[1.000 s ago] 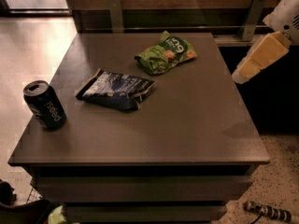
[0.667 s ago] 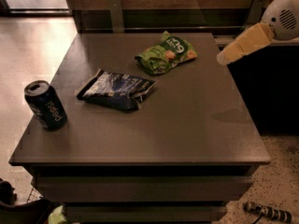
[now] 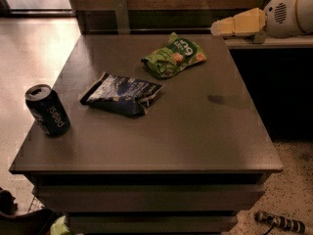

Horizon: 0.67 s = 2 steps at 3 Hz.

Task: Move green rice chip bag near pepsi can

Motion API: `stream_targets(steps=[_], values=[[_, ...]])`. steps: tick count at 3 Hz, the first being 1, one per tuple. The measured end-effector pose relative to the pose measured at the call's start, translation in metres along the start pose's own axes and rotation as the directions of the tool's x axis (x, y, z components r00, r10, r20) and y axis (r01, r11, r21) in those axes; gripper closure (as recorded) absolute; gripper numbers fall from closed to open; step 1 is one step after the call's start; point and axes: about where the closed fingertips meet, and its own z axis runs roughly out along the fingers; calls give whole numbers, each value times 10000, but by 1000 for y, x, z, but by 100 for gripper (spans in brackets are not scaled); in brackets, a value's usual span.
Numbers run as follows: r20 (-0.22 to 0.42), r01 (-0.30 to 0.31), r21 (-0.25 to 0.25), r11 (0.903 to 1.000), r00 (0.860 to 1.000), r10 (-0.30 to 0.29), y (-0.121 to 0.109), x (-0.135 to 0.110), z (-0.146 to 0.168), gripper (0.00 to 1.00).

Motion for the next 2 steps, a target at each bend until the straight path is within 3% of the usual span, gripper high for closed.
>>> stream_targets(steps=[1, 2], values=[[395, -477, 130, 9988, 9981, 471, -3, -10, 2, 0], [394, -476, 129, 9988, 9981, 471, -3, -10, 2, 0]])
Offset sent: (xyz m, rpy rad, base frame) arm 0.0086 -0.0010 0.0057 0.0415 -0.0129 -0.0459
